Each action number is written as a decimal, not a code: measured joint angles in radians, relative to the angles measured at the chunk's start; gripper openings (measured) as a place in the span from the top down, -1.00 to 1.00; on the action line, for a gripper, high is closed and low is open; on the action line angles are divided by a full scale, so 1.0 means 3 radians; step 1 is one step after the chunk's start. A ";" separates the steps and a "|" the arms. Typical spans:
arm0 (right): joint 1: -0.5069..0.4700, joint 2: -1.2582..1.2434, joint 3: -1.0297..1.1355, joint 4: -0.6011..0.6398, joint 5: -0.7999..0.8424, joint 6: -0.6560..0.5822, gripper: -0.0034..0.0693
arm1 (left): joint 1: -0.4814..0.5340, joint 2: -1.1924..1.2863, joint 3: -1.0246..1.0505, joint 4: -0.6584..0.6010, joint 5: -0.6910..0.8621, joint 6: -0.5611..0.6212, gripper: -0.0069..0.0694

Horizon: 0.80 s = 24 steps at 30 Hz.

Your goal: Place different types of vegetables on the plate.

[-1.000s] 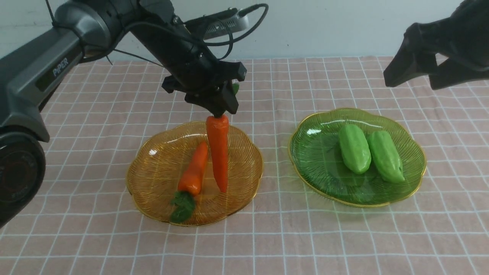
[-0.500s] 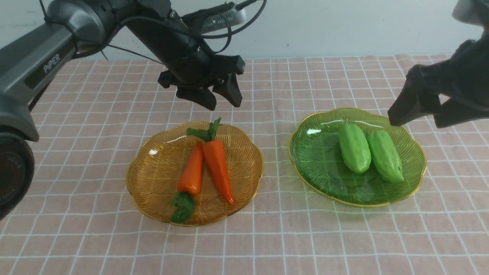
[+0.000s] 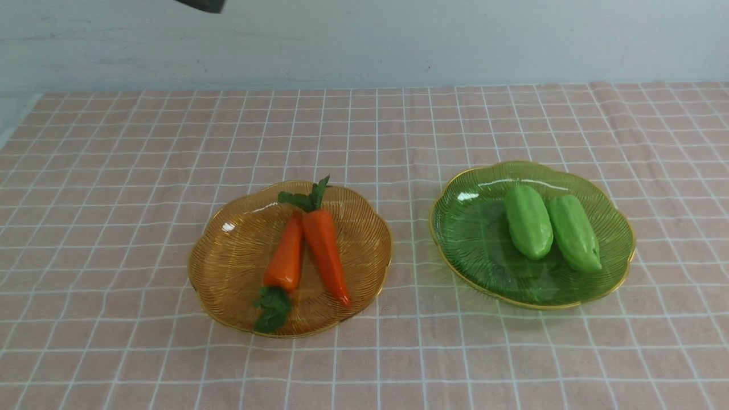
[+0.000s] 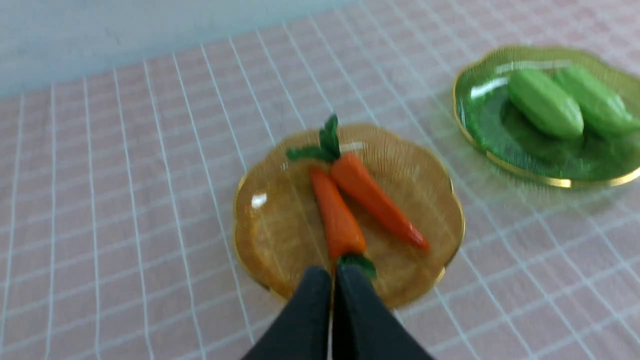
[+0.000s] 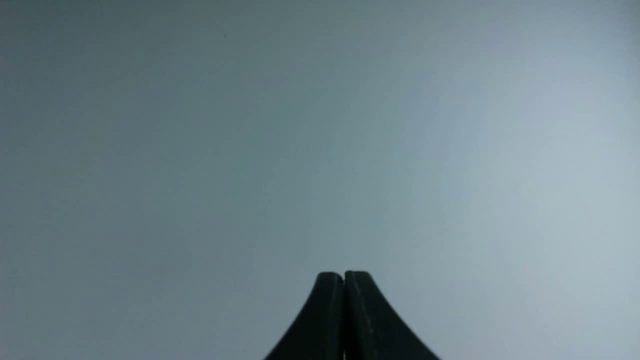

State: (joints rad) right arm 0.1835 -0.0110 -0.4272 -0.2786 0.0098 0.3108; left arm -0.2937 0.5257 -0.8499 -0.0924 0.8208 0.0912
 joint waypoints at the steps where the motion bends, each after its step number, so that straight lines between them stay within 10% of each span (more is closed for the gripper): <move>1: 0.0000 0.0000 0.0064 -0.0021 -0.0033 0.0013 0.95 | 0.0000 -0.0274 0.0252 -0.0011 -0.0271 -0.0012 0.83; 24: 0.0000 0.0000 0.0102 -0.0040 -0.0105 0.0046 0.95 | 0.0000 -0.1110 0.0965 -0.0175 -0.0846 -0.0304 0.83</move>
State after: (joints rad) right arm 0.1835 -0.0109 -0.3966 -0.2907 -0.0217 0.3247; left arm -0.2937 0.1928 -0.5605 -0.1449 0.5669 0.0000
